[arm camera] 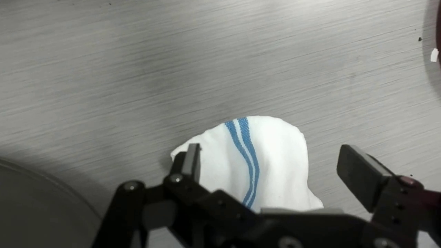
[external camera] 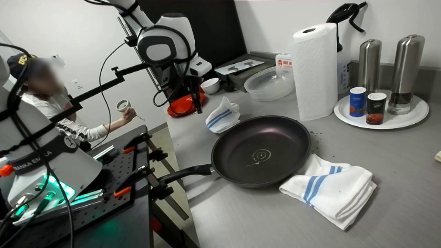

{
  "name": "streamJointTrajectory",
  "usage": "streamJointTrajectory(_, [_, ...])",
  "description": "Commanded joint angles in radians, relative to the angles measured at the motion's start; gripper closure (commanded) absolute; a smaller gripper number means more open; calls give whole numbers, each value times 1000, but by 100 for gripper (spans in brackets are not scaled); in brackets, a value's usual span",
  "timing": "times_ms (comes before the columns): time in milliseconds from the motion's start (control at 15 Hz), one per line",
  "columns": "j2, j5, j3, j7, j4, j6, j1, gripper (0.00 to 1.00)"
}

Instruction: Use the left towel to wipe the pan

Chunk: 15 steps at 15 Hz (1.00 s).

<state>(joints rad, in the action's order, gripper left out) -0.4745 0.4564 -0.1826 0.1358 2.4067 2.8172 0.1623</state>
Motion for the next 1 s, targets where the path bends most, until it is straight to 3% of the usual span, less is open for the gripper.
streamJointTrajectory(0, [-41, -36, -26, 0, -39, 26, -27, 0])
streamJointTrajectory(733, [-84, -46, -109, -85, -70, 70, -111, 0])
streamJointTrajectory(933, [-71, -53, -99, -59, -56, 64, -104, 0])
